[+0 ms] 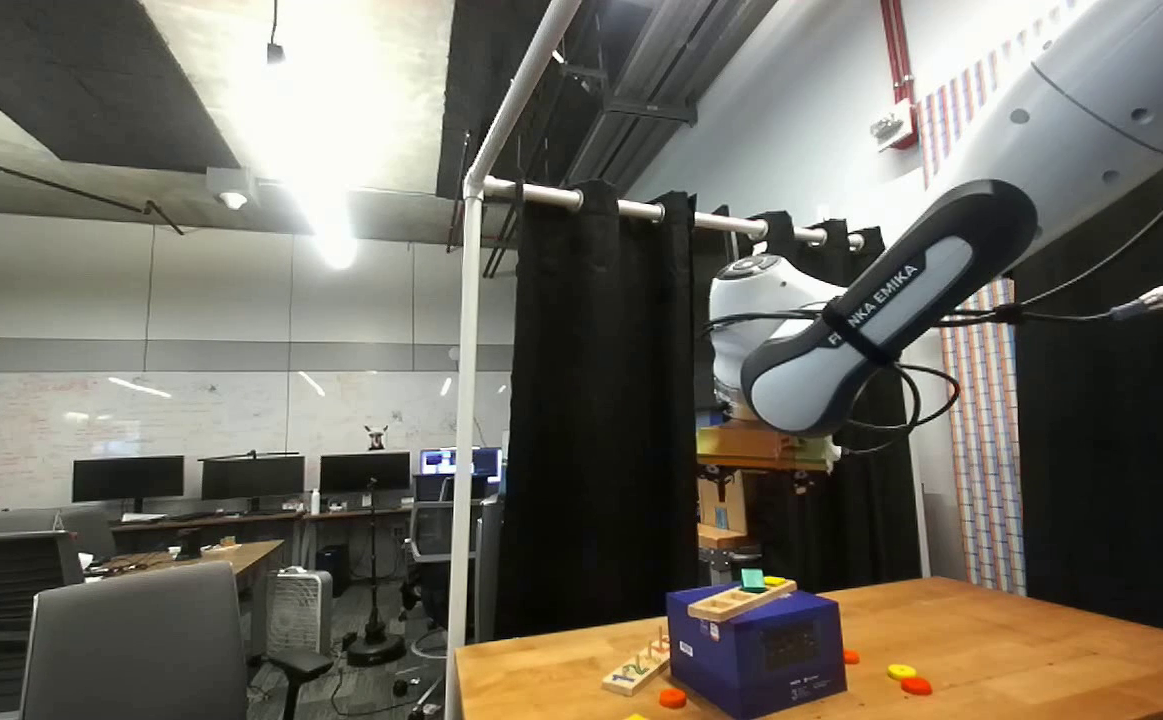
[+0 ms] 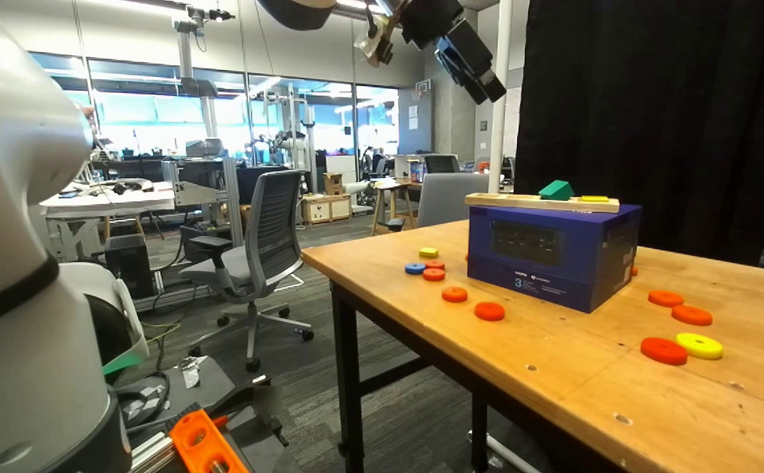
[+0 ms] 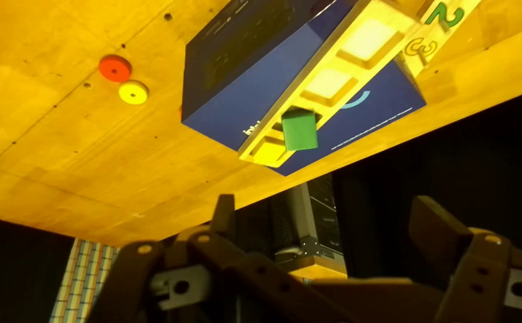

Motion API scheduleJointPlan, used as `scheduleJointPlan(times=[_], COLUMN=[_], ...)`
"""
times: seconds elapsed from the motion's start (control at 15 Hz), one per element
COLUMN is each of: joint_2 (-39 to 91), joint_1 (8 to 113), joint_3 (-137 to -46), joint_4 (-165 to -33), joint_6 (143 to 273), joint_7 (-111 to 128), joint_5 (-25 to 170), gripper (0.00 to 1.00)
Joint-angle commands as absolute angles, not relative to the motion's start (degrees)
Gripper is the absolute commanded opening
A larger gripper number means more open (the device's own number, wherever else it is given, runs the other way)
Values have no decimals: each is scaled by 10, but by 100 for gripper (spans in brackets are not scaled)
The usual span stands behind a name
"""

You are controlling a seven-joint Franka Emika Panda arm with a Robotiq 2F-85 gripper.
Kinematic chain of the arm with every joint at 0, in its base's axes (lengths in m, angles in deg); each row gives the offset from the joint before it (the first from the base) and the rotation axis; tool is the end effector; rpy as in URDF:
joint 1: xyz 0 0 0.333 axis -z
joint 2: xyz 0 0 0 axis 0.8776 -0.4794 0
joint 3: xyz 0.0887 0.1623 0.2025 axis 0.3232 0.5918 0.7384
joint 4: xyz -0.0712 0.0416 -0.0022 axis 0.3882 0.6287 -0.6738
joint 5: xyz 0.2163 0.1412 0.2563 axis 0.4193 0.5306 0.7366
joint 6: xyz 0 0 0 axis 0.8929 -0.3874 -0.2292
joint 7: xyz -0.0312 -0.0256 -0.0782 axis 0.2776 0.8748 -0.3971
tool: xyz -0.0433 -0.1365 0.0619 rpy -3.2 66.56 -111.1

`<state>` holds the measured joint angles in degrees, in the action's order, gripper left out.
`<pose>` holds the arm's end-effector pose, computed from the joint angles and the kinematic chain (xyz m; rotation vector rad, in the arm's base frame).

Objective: Place the green block on the wooden board

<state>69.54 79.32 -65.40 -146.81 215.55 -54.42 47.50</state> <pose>0.4638 0.0250 0.4466 2.5722 -1.0584 0.9780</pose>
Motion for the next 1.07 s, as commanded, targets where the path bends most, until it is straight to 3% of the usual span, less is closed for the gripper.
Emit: scheduleJointPlan(times=[0.0,1.0], joint_2=[634,458], joint_1=[802,689], joint_3=[-658,-840], joint_4=[-1423,-1316], joint_6=[2156,2170], joint_7=[-579,-439], joint_5=[394,425], gripper=[100,100])
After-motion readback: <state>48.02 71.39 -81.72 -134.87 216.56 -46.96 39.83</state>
